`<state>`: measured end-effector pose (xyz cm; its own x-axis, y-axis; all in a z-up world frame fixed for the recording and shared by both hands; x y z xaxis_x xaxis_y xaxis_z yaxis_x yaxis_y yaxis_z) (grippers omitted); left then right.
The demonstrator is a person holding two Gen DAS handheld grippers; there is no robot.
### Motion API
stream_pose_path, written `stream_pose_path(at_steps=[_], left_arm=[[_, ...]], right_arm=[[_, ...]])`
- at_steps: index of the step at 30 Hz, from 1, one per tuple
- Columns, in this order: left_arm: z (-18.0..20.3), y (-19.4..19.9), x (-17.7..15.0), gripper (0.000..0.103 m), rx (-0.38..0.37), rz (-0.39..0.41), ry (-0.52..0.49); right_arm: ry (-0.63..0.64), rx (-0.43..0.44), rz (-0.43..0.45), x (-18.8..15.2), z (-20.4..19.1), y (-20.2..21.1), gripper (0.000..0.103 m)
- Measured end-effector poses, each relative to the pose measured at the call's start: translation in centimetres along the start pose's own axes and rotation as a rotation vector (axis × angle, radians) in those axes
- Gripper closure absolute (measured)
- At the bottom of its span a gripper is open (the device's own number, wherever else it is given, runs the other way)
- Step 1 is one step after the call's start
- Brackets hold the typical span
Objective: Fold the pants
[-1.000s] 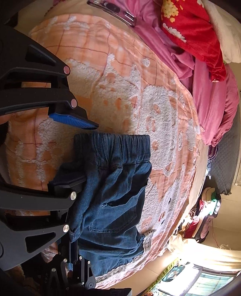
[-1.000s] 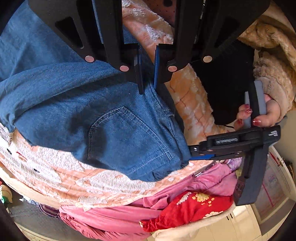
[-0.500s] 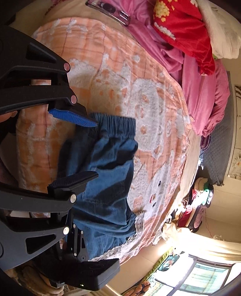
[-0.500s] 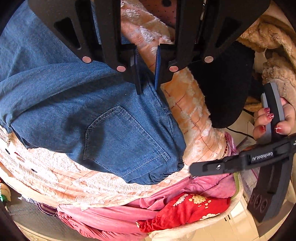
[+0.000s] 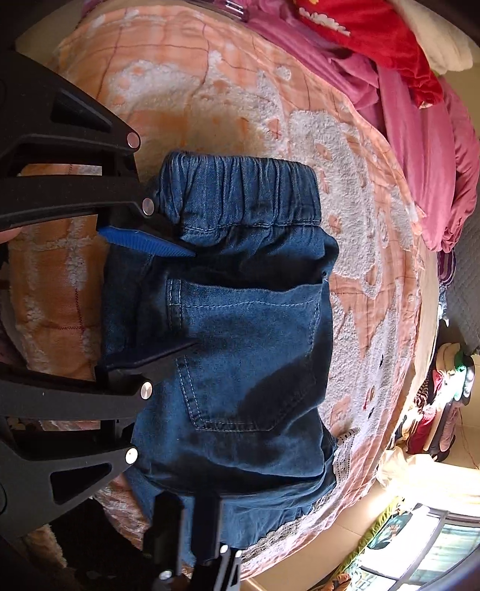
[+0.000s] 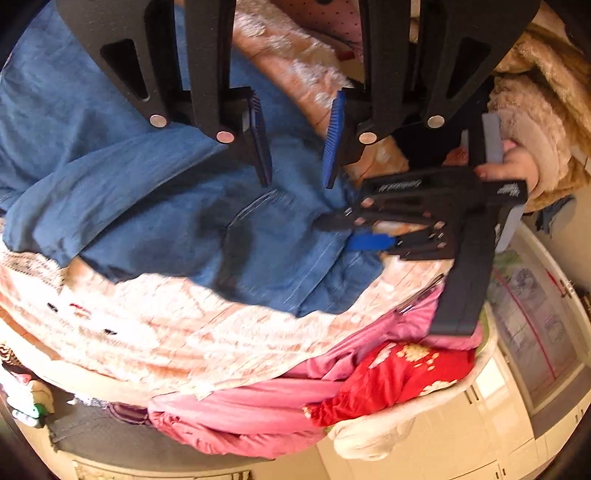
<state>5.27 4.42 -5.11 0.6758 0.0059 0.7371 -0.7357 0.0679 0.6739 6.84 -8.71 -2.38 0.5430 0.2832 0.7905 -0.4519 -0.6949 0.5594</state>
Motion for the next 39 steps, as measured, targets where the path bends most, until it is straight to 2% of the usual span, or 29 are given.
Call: stream_pose_path(at_steps=[4, 7, 12, 16, 19, 22, 26, 33, 39], left_arm=[[0.0, 0.0, -0.1, 0.065, -0.001, 0.003, 0.008], [0.1, 0.1, -0.2, 0.065, -0.001, 0.004, 0.009], [0.1, 0.2, -0.2, 0.065, -0.003, 0.003, 0.013], [0.0, 0.3, 0.0, 0.065, -0.007, 0.005, 0.026], [-0.1, 0.8, 0.3, 0.065, -0.014, 0.008, 0.046], [0.0, 1.8, 0.8, 0.064, -0.031, 0.026, 0.076], [0.9, 3.4, 1.8, 0.057, -0.055, 0.063, 0.074], [4.2, 4.1, 3.7, 0.056, -0.156, 0.084, 0.047], [8.0, 2.1, 3.9, 0.056, -0.281, 0.027, 0.027]], right_arm=[[0.001, -0.059, -0.037, 0.3, 1.2, -1.6, 0.072], [-0.027, -0.128, -0.123, -0.7, 2.3, -3.5, 0.072], [-0.067, -0.131, -0.132, -1.2, 2.8, -4.0, 0.07], [-0.083, -0.123, -0.101, -1.0, 2.6, -2.6, 0.069], [-0.109, -0.123, -0.047, -0.2, 2.9, -0.9, 0.052], [-0.119, -0.148, 0.006, 0.6, 3.4, 1.1, 0.051], [-0.142, -0.184, 0.053, 1.1, 4.9, 3.2, 0.046], [-0.184, -0.274, 0.102, 1.7, 8.6, 5.8, 0.043], [-0.2, -0.343, 0.111, 2.3, 11.5, 6.8, 0.04]])
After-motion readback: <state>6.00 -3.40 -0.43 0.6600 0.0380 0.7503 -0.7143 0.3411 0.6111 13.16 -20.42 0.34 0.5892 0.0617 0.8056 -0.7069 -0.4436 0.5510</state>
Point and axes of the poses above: each gripper's, at about its wrist camera, not at the fingertips, and y roughly against the way its jaws point, z to its right, x to its top, the point moved 1 cm from there along -y, roughly the way its jaws point, and after that the axes turned 11 degrees about z, right-handed, at the moved point
